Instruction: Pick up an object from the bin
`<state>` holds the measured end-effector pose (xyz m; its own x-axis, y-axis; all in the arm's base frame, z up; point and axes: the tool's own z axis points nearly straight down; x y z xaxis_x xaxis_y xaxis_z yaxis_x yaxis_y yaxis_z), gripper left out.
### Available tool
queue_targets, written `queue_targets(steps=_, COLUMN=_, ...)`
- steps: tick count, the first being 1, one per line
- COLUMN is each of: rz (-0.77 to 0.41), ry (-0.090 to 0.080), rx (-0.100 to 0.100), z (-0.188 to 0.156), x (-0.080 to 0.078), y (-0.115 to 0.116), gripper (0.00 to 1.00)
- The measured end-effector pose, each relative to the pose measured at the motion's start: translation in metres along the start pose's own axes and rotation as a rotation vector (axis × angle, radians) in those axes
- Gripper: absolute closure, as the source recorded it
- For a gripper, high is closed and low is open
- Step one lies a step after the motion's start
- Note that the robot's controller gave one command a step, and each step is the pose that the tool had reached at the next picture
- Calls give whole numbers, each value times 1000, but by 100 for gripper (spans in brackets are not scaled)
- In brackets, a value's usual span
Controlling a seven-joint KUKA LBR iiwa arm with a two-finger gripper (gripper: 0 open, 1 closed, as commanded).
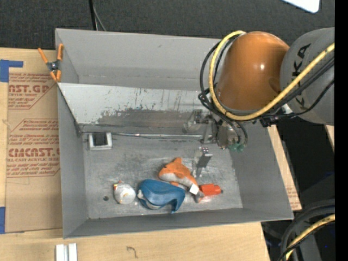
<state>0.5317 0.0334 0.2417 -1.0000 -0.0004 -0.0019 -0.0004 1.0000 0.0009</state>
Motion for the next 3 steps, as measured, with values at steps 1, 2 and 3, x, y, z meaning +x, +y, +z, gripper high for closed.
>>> queue_targets(steps=1, rz=119, ry=-3, rx=0, z=78, x=-4, y=-12, gripper=0)
queue_targets(steps=2, rz=139, ry=5, rx=1, z=119, x=-3, y=-16, gripper=0)
queue_targets(steps=3, rz=253, ry=2, rx=0, z=96, x=-8, y=-18, gripper=0)
